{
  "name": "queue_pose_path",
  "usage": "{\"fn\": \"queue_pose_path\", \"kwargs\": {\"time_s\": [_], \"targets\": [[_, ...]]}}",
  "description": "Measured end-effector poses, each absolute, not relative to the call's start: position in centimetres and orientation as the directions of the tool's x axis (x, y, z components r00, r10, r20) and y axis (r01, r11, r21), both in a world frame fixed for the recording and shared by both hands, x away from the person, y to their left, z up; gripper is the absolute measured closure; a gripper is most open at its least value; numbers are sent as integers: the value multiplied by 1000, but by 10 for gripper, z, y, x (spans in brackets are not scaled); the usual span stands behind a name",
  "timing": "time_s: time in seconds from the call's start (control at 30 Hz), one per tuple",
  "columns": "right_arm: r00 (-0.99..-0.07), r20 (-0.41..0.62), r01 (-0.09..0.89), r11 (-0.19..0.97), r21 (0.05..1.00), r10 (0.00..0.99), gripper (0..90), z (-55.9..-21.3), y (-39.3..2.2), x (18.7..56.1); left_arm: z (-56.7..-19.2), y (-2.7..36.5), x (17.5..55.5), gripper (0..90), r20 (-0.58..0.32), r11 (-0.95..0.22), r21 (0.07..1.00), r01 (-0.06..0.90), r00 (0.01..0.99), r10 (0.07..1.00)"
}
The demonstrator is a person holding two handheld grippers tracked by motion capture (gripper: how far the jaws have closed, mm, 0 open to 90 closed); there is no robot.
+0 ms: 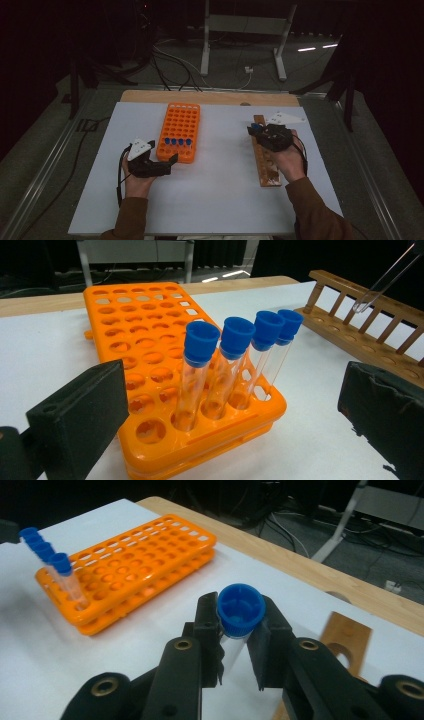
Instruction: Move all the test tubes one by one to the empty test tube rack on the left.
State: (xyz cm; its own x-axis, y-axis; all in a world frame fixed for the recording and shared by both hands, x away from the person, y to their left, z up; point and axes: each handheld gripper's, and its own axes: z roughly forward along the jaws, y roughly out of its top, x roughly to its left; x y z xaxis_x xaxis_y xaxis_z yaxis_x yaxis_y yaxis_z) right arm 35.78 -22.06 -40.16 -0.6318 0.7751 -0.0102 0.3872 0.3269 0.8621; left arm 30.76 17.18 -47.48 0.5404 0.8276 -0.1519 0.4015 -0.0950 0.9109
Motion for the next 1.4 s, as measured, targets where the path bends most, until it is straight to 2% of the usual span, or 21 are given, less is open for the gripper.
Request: {"fn": "queue_pose_path", "kwargs": {"time_s": [0.8,1.4], "targets": [[-729,-6,356,387,850,684,764,-405,-169,344,-468,165,305,8,-128,-105,923,370,553,823],[-788,5,336,423,841,616,764,-406,-135,334,-453,138,298,13,-65,-157,940,304,608,792]]}}
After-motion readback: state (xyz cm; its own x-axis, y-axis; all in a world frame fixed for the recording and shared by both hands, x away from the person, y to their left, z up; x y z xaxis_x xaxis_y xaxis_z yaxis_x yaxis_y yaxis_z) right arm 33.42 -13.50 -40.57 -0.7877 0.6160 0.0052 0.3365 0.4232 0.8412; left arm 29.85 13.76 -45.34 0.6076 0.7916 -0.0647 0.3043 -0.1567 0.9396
